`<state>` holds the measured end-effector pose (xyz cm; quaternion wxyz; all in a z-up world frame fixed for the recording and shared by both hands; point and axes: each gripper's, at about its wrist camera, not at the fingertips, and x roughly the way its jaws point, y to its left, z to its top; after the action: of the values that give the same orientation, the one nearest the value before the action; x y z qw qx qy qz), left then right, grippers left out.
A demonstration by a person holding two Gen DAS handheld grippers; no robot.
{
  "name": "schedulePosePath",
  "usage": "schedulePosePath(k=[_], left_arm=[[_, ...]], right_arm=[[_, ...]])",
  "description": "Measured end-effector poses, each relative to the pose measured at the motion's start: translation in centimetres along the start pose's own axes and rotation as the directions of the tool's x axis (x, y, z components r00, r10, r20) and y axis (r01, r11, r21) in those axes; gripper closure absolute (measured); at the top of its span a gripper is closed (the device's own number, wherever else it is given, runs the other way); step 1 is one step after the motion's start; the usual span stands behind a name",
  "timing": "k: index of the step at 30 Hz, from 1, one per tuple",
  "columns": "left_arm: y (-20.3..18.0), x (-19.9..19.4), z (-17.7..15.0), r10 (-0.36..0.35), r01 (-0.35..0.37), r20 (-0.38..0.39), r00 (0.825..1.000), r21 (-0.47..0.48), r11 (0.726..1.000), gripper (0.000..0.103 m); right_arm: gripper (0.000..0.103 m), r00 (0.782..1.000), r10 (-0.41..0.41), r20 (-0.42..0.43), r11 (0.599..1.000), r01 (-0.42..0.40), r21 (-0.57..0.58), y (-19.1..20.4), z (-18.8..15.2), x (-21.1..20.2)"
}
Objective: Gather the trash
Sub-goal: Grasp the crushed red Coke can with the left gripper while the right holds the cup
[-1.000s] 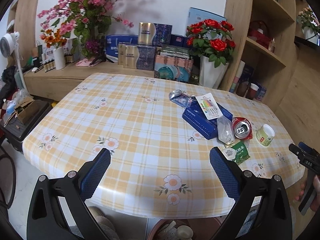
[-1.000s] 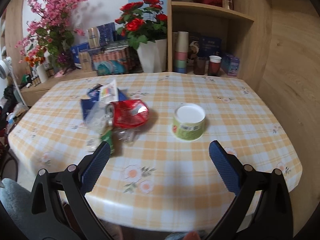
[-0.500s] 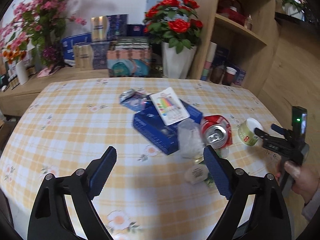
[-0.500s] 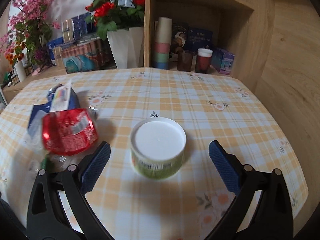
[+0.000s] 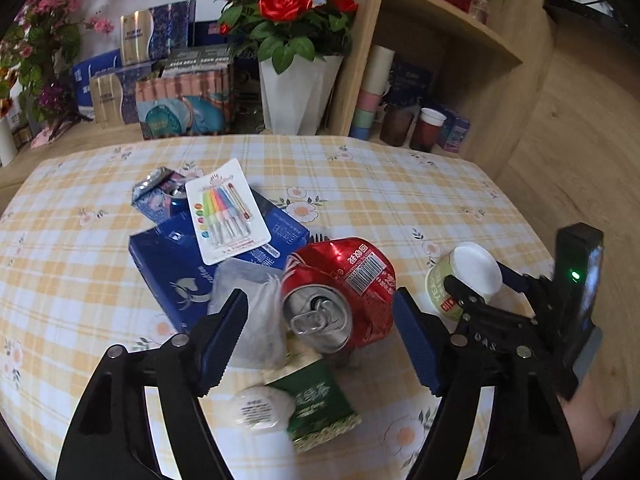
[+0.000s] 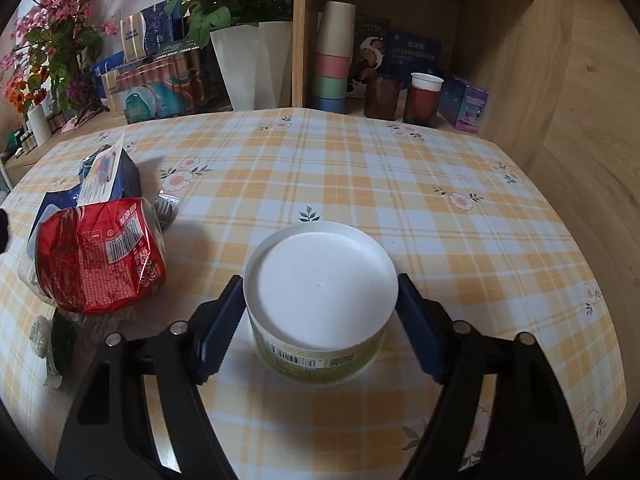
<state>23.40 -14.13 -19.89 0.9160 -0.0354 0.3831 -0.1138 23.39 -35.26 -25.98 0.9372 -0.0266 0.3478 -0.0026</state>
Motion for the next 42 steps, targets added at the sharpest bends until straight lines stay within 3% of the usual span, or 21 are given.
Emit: schedulePosePath(k=[11,19,22,25,30,35,37,42], left_arm=[[-0.6,3.4,0.1,0.103,-0.105,-0.030,0.994,-0.060,0.993,0.036],[-1.9,4.9,-0.5,0.190,-0.190,-0.030,0.981,0.012,0.982,0.038],[-2.0,5.1,-0.5,0.171,-0.170,-0.028,0.985,0.036,0.985,0.049],[-1.1,4.3,-0.6,0.110,-0.110,-0.026,0.994,0.018,0.994,0.051],[1.3,1.3,0.0,0.032,-0.032,0.041,0.999,-0.021,0.999,0.054],[3.2,-0.5,0.8,0.043,-0.040,0.075,0.996,-0.032,0.999,0.060],[3.6,-0.7,0.8,0.067,-0.066,0.071,0.995,-0.026,0.998,0.081],[4.2,-0.8,0.1,0.064,-0.065,0.063,0.996,0.003,0.998,0.081]], right_arm=[[0.028,0.998,0.019,0.053,0.999,-0.021,0.039,-0.8,-0.2,-0.9],[0.028,0.998,0.027,0.065,0.999,-0.030,0.040,-0.9,-0.1,-1.0],[0.028,0.998,0.027,0.064,0.999,-0.030,0.045,-0.9,-0.1,-1.0],[0.028,0.997,0.026,0.071,0.998,-0.030,0.048,-1.0,-0.1,-1.1],[0.028,0.997,0.029,0.070,0.999,-0.032,0.044,-0.9,0.0,-1.1],[0.028,0.997,0.026,0.073,0.999,-0.029,0.036,-0.7,-0.1,-1.2],[0.028,0.997,0.025,0.076,0.999,-0.028,0.037,-0.8,-0.1,-1.2],[0.028,0.997,0.025,0.071,0.999,-0.027,0.033,-0.7,-0.1,-1.2]])
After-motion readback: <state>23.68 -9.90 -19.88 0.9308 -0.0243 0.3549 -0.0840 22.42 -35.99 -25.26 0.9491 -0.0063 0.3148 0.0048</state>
